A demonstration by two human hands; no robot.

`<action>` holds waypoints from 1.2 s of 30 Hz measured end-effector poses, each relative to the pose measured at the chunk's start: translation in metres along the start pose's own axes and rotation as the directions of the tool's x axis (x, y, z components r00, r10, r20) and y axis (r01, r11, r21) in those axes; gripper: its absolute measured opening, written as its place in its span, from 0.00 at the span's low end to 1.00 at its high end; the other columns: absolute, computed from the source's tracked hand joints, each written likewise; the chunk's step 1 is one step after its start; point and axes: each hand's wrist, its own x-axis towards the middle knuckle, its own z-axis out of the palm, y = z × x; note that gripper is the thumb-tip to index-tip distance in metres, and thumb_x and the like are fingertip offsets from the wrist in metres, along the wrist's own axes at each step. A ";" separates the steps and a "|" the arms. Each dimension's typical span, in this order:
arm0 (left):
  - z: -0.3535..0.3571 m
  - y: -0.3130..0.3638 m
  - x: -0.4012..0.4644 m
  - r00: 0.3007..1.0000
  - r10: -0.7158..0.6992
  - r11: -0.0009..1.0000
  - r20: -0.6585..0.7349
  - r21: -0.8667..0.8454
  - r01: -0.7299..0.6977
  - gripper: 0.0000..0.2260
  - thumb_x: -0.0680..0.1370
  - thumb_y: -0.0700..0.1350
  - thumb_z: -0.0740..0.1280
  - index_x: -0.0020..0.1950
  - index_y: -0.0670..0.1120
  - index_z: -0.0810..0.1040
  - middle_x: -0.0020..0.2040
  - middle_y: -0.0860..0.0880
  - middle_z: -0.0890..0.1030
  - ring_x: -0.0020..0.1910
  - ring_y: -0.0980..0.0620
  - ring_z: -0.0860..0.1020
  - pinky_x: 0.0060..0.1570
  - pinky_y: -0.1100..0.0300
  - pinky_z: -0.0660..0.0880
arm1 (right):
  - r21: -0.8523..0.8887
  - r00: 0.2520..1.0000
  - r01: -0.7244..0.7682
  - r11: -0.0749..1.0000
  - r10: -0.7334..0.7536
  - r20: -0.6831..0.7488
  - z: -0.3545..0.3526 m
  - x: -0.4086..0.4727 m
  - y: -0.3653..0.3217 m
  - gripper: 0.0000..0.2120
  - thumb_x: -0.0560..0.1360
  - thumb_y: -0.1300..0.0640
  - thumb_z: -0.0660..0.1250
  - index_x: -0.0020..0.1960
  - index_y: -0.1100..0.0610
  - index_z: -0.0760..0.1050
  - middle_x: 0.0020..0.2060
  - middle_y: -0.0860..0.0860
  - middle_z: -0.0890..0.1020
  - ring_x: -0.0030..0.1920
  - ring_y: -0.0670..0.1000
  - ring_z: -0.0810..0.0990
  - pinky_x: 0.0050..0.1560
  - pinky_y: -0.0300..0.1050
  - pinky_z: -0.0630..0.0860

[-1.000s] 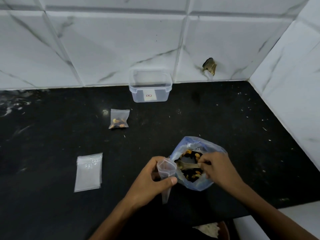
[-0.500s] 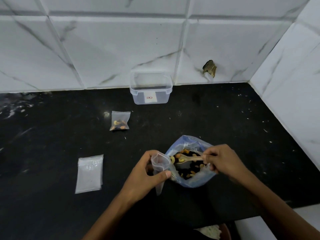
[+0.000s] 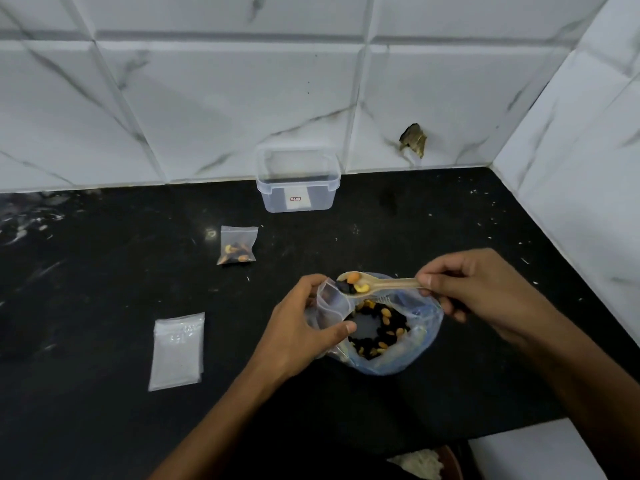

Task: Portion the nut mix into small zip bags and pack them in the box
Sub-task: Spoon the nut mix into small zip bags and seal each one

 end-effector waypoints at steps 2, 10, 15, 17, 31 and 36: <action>0.001 0.002 0.002 1.000 0.018 1.000 -0.016 0.022 -0.018 0.26 0.68 0.52 0.79 0.59 0.66 0.70 0.56 0.61 0.79 0.56 0.66 0.77 0.54 0.62 0.78 | -0.223 0.989 0.132 0.966 -0.145 -0.043 0.008 -0.007 -0.015 0.05 0.76 0.58 0.67 0.45 0.52 0.82 0.28 0.49 0.81 0.26 0.41 0.77 0.27 0.33 0.72; 0.003 0.000 0.002 0.998 0.025 0.999 -0.052 -0.046 -0.027 0.25 0.70 0.47 0.78 0.62 0.58 0.72 0.55 0.58 0.81 0.53 0.63 0.79 0.52 0.64 0.78 | -0.735 0.750 0.579 0.353 -0.583 0.312 0.046 -0.030 -0.032 0.04 0.67 0.58 0.67 0.42 0.55 0.77 0.37 0.51 0.77 0.31 0.48 0.76 0.27 0.46 0.77; 0.001 -0.003 -0.001 0.997 -0.020 0.995 -0.074 -0.097 0.013 0.22 0.71 0.46 0.77 0.60 0.57 0.72 0.54 0.58 0.81 0.51 0.65 0.79 0.45 0.71 0.75 | -0.642 0.805 0.497 0.583 -0.586 0.090 0.025 -0.033 -0.032 0.07 0.73 0.56 0.63 0.46 0.53 0.80 0.39 0.47 0.79 0.36 0.44 0.77 0.38 0.40 0.76; -0.002 -0.006 -0.005 0.995 -0.056 0.994 -0.083 -0.098 0.048 0.22 0.71 0.48 0.77 0.59 0.59 0.73 0.53 0.59 0.81 0.51 0.65 0.79 0.44 0.73 0.75 | -0.612 0.890 0.359 0.705 -0.457 -0.005 0.009 -0.025 -0.029 0.05 0.75 0.55 0.66 0.47 0.50 0.80 0.37 0.42 0.78 0.36 0.39 0.76 0.39 0.31 0.69; 0.013 -0.030 -0.024 0.989 -0.135 0.982 0.055 -0.129 0.141 0.20 0.71 0.46 0.77 0.57 0.64 0.74 0.56 0.59 0.81 0.57 0.57 0.80 0.58 0.51 0.77 | -0.510 0.997 0.083 0.856 -0.076 0.035 0.072 0.033 0.078 0.06 0.78 0.58 0.64 0.47 0.52 0.79 0.40 0.45 0.79 0.38 0.40 0.77 0.44 0.35 0.76; 0.014 -0.028 -0.022 0.990 -0.127 0.984 0.068 -0.114 0.134 0.21 0.72 0.45 0.77 0.55 0.66 0.74 0.57 0.60 0.81 0.58 0.59 0.79 0.58 0.53 0.78 | -0.391 1.000 0.028 0.920 -0.020 0.024 0.085 0.041 0.083 0.06 0.78 0.59 0.65 0.49 0.52 0.80 0.39 0.47 0.81 0.33 0.44 0.80 0.32 0.27 0.74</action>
